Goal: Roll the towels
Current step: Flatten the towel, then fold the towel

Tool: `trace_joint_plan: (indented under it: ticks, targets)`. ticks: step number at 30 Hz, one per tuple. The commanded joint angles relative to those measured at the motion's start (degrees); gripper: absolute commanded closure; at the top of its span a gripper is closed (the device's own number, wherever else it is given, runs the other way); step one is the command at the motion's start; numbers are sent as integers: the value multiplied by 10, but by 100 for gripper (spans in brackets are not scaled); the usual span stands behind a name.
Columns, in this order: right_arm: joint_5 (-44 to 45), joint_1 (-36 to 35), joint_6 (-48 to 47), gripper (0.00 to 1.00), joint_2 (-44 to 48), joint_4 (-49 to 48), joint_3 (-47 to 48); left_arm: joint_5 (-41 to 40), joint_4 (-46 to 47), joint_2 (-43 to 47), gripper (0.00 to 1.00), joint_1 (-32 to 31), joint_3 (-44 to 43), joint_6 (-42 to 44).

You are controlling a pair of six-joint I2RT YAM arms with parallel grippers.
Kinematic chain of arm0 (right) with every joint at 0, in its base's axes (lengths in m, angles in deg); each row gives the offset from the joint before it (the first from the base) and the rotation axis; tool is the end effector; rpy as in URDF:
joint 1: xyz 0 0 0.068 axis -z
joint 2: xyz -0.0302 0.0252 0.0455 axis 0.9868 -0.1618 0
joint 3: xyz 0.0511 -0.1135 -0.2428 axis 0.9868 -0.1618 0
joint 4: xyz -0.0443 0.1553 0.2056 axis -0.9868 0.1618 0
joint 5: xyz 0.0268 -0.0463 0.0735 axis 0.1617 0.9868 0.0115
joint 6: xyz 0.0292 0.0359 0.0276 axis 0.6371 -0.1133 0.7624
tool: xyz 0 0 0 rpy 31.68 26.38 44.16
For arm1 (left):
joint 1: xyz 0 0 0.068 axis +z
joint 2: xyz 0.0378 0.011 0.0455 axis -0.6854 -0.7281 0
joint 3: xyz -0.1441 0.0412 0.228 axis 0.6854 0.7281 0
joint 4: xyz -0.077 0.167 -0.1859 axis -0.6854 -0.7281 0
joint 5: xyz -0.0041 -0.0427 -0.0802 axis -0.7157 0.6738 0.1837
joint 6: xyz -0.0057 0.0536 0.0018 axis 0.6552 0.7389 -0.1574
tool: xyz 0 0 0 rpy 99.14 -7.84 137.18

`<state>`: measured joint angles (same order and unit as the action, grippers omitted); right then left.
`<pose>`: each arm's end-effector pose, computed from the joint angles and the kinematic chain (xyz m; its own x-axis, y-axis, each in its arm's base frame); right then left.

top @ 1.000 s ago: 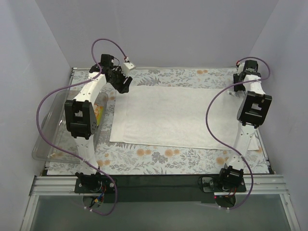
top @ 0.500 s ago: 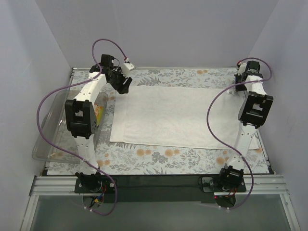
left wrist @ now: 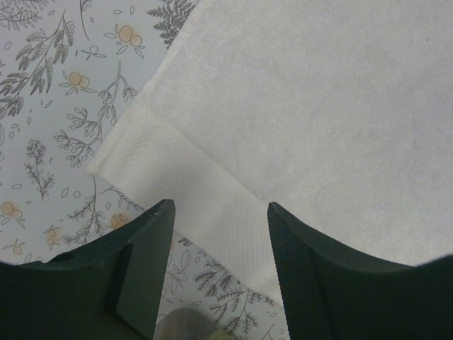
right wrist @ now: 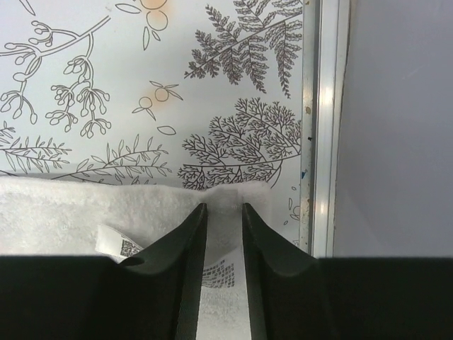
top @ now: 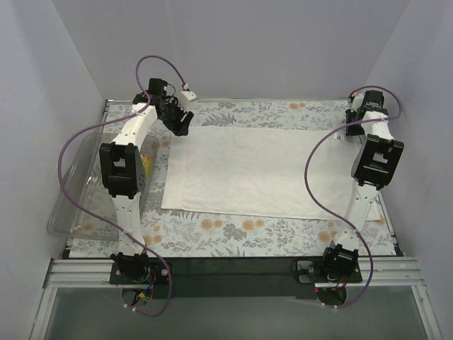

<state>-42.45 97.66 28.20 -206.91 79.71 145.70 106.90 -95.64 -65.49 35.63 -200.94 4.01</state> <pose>0.5197 -0.1572 0.1699 -0.7813 -0.0527 -0.6220 0.0534 0.9871 -0.1507 0.4696 -0.0788 0.2497 -0.8577 0.1345 -0.4963 0.3509 0.8587 -0.3735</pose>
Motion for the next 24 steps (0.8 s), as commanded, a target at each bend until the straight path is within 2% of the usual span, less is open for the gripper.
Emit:
trace_joint_plan:
  ticks: [1,5,7,11,15,19,24]
  targets:
    - [-10,6,26,71,27,13,-5,12,-10,16,49,2,-14,1]
    - [-24,10,48,68,16,8,15,11,-11,19,49,2,-12,3]
    - [-21,10,58,59,15,2,20,10,-13,21,49,2,-10,4]
    - [-5,10,63,51,9,-12,24,8,-14,22,49,2,-7,10]
    - [-8,11,61,50,-4,-13,30,10,-14,20,49,2,-9,9]
    - [-38,10,61,55,-17,-12,16,5,-16,16,49,2,-12,11]
    - [-44,15,71,58,-32,-8,0,4,-21,17,49,2,-17,11]
